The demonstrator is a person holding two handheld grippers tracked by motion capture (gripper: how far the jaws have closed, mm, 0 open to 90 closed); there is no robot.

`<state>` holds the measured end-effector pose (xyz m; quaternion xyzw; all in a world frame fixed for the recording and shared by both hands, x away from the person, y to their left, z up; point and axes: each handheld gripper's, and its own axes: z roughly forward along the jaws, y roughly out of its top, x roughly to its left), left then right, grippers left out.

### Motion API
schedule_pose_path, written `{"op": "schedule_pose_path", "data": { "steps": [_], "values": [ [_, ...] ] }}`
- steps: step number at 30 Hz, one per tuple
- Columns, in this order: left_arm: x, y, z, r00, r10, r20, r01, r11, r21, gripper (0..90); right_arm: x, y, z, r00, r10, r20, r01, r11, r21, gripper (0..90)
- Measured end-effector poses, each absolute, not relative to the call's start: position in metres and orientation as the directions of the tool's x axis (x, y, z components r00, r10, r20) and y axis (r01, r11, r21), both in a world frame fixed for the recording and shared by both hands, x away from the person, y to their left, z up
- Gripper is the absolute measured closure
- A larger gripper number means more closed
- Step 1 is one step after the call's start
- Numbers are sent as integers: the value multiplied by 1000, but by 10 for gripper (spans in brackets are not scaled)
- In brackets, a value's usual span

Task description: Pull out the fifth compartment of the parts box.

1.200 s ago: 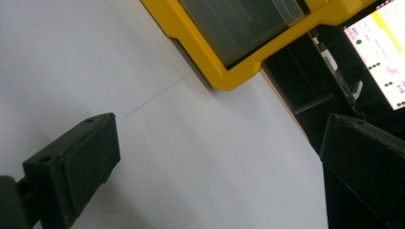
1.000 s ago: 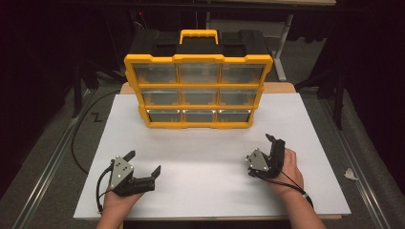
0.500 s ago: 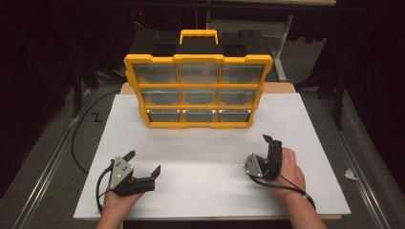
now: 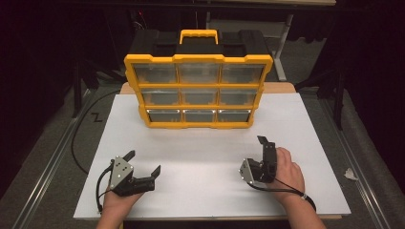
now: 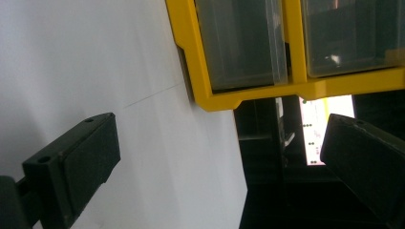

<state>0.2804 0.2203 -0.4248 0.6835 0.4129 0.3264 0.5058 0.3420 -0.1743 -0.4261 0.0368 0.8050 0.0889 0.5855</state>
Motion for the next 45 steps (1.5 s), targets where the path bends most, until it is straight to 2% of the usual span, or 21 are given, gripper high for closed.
{"op": "schedule_pose_path", "data": {
  "steps": [9, 20, 28, 40, 45],
  "values": [
    [280, 220, -425, 443, 895, 42, 227, -157, 961, 8, 340, -169, -427, -289, 96, -953, -73, 990, 122, 8],
    [280, 220, -426, 443, 895, 50, 231, -168, 958, 7, 339, -164, -429, -285, 87, -955, -83, 990, 115, 31],
    [280, 220, -425, 453, 890, 55, 233, -177, 956, 8, 333, -152, -431, -252, 64, -966, -126, 987, 98, 142],
    [280, 219, -425, 457, 889, 43, 233, -167, 958, 11, 331, -130, -436, -228, 37, -973, -153, 985, 74, 248],
    [280, 220, -425, 455, 890, 40, 232, -162, 959, 10, 335, -119, -435, -200, 20, -980, -172, 984, 55, 346]
  ]
}}
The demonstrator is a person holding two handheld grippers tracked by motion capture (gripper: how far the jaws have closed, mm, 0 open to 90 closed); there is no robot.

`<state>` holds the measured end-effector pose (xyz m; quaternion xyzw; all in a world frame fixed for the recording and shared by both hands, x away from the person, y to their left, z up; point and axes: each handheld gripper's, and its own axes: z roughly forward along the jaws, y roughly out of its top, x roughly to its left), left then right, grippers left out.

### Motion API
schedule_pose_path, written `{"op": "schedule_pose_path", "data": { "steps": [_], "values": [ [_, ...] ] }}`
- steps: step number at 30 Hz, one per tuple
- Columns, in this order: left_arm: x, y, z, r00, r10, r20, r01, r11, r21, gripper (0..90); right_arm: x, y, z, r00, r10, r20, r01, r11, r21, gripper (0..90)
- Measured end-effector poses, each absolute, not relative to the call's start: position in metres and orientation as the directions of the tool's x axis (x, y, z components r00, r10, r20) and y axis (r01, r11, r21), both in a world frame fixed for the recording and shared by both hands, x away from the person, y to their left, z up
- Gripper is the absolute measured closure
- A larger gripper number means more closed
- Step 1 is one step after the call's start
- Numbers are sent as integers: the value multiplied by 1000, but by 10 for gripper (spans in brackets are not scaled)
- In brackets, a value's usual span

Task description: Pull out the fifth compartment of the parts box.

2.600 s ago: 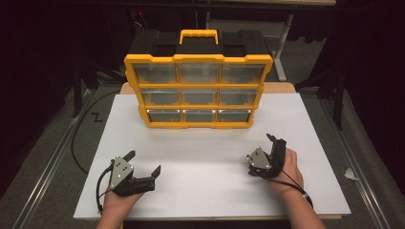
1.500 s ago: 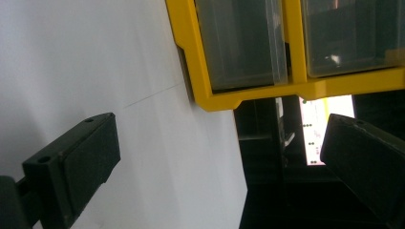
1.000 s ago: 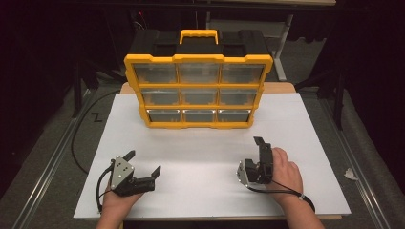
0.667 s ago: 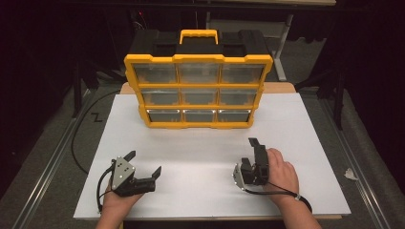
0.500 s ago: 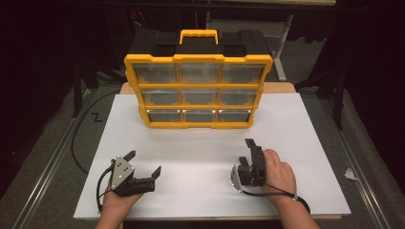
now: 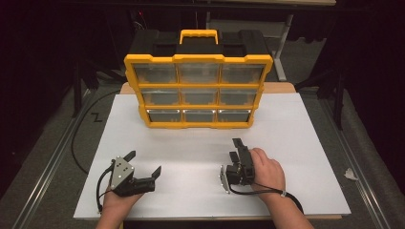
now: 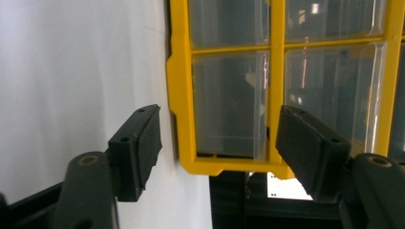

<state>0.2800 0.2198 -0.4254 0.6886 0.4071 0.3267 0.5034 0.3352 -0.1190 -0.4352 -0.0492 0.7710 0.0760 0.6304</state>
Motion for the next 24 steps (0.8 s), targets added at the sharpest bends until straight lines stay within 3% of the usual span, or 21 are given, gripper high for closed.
{"op": "schedule_pose_path", "data": {
  "steps": [24],
  "values": [
    [280, 220, -427, 458, 888, 46, 228, -168, 959, 9, 381, -70, -399, -126, 89, -988, -167, 980, 109, 424]
  ]
}}
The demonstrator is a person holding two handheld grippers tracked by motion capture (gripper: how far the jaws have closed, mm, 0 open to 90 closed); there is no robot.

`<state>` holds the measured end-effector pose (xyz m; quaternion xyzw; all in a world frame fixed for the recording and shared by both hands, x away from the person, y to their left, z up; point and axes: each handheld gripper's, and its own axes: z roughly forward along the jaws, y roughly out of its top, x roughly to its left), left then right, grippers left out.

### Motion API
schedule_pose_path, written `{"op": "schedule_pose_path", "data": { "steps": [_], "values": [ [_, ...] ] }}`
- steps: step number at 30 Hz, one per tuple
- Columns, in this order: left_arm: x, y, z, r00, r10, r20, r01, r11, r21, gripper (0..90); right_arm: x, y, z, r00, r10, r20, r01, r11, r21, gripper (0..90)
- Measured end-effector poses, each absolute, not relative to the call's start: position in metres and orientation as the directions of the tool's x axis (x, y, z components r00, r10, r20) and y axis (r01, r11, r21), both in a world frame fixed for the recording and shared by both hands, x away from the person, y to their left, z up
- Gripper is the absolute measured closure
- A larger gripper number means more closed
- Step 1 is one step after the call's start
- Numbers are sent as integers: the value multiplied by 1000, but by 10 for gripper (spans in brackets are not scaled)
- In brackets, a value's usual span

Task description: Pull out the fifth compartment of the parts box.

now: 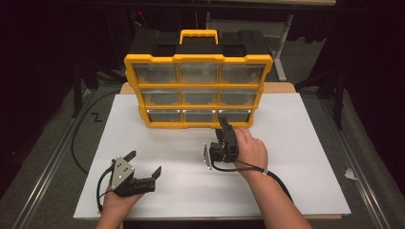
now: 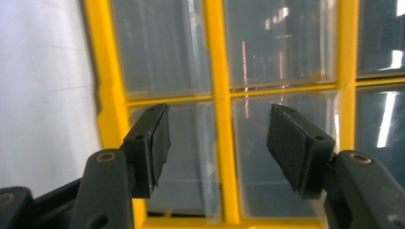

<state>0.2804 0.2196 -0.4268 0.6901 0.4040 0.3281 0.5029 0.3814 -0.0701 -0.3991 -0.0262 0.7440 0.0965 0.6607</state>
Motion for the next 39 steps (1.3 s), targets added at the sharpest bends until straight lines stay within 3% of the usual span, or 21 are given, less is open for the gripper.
{"op": "schedule_pose_path", "data": {
  "steps": [25, 39],
  "values": [
    [280, 220, -427, 463, 885, 41, 225, -162, 961, 9, 414, -35, -342, -19, 105, -994, -180, 978, 107, 606],
    [280, 221, -427, 465, 885, 36, 229, -160, 960, 10, 433, -24, -340, 3, 75, -997, -165, 984, 73, 711]
  ]
}}
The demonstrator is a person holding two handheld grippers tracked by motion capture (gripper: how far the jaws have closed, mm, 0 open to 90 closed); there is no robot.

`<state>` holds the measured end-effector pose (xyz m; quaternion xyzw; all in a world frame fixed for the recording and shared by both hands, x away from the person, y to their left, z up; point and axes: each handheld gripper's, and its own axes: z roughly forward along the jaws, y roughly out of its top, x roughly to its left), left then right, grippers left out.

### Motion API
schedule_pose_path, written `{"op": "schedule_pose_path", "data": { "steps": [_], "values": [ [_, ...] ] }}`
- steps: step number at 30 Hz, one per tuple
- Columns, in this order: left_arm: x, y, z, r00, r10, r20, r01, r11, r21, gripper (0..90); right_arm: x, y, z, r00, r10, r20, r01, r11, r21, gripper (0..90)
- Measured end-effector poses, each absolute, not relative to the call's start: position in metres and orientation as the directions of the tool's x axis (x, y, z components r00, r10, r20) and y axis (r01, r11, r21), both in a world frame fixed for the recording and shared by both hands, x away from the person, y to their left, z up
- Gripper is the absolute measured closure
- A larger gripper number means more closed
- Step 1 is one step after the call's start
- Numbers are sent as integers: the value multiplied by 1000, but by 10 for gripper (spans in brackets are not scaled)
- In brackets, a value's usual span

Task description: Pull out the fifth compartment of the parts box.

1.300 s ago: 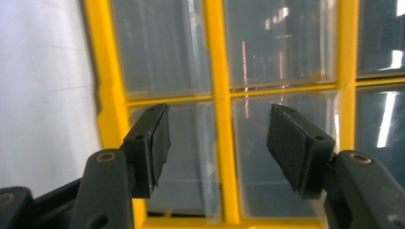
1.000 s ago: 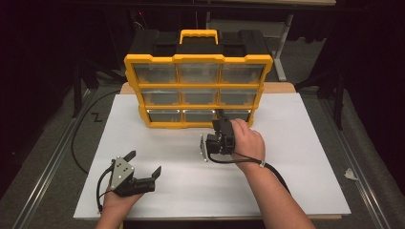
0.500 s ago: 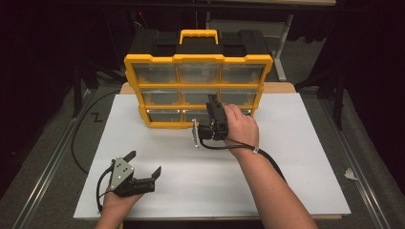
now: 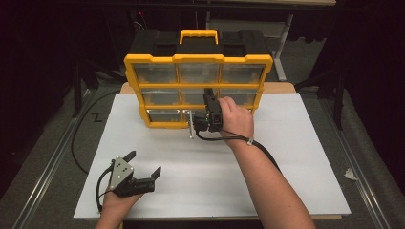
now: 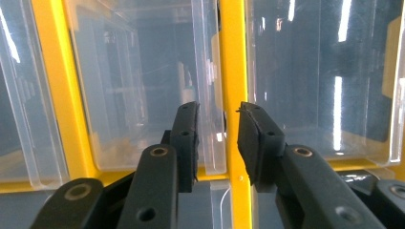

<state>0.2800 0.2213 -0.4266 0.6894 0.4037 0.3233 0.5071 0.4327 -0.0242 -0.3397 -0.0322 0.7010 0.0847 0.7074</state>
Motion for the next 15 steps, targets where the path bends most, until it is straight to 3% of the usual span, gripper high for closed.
{"op": "schedule_pose_path", "data": {
  "steps": [15],
  "values": [
    [280, 222, -426, 466, 884, 30, 228, -153, 961, 10, 439, -18, -342, 22, 49, -999, -169, 985, 44, 783]
  ]
}}
